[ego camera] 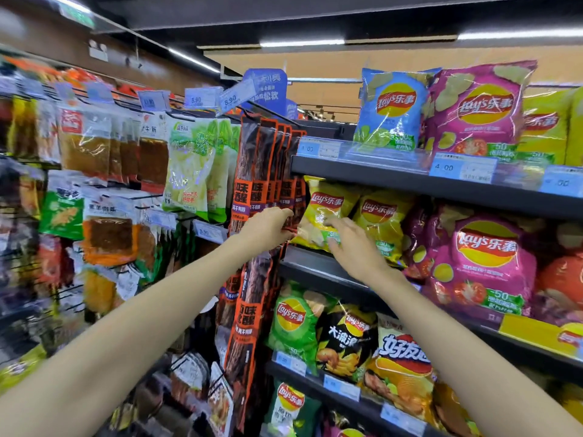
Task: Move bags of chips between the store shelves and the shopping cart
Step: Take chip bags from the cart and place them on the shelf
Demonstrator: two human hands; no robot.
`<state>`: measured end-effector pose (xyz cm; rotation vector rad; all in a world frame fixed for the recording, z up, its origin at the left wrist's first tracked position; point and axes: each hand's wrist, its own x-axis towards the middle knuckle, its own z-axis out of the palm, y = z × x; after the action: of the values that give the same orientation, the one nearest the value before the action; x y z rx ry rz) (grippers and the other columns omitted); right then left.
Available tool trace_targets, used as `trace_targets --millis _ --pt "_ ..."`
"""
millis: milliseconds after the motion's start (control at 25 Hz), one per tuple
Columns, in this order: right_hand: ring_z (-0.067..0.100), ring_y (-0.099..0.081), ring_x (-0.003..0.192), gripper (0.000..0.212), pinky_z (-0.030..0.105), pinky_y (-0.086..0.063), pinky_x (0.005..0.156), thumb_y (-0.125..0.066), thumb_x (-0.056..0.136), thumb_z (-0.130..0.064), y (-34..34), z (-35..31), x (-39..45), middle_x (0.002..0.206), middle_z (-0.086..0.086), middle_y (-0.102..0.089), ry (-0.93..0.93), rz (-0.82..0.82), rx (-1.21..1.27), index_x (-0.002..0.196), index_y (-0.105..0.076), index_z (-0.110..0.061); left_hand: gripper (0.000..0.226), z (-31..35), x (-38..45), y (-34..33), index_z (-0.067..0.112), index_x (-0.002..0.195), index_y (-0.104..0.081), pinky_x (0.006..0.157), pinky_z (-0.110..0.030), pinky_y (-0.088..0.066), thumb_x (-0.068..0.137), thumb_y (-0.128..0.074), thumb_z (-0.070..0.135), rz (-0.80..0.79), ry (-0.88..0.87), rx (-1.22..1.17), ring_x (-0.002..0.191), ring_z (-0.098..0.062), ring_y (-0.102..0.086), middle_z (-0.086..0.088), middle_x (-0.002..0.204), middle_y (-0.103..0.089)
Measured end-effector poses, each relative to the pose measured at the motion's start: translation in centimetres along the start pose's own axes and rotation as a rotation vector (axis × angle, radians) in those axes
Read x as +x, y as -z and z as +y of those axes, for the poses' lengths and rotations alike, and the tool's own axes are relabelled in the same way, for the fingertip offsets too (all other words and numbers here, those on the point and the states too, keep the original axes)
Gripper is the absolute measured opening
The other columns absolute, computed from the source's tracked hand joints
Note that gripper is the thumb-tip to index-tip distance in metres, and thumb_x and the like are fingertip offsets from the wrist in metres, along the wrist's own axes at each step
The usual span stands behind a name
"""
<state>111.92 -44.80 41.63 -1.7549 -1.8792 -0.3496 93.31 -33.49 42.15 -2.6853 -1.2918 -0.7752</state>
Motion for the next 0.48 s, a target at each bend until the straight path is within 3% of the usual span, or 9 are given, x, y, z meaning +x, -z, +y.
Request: trace_targets --millis 160,320,480 --pt "0.027 -0.049 0.125 0.034 0.038 -0.045 0.096 -0.049 0.099 -0.018 -0.9 -4.3 -2.8 0.136 0.006 -0.053 0.139 -0.040 0.059 0.133 -0.053 -0.016 0.047 -0.4 -6.7 1.8 0.015 0.139 -0.049 0.084 -0.046 -0.052 0.093 -0.059 0.021 0.019 0.033 0.065 0.114 -0.031 -0.056 -0.009 0.122 -0.056" --pt "0.029 -0.057 0.107 0.027 0.039 -0.049 0.081 -0.051 0.098 -0.021 -3.0 -9.1 -5.7 0.117 0.007 -0.059 0.265 -0.126 0.093 0.125 -0.054 -0.015 0.043 -1.8 -16.0 3.8 0.018 0.141 -0.045 0.068 -0.035 -0.048 0.098 -0.053 0.018 -0.040 0.156 0.170 0.107 -0.027 -0.057 -0.005 0.125 -0.053" --pt "0.031 -0.056 0.105 0.026 0.038 -0.045 0.078 -0.050 0.099 -0.023 -6.6 -15.4 -9.2 0.111 0.010 -0.057 0.406 -0.261 0.097 0.123 -0.052 -0.013 0.034 -5.5 -26.1 4.9 0.016 0.133 -0.052 0.064 -0.040 -0.051 0.099 -0.050 0.016 -0.077 0.321 0.216 0.098 -0.028 -0.058 -0.008 0.120 -0.056"
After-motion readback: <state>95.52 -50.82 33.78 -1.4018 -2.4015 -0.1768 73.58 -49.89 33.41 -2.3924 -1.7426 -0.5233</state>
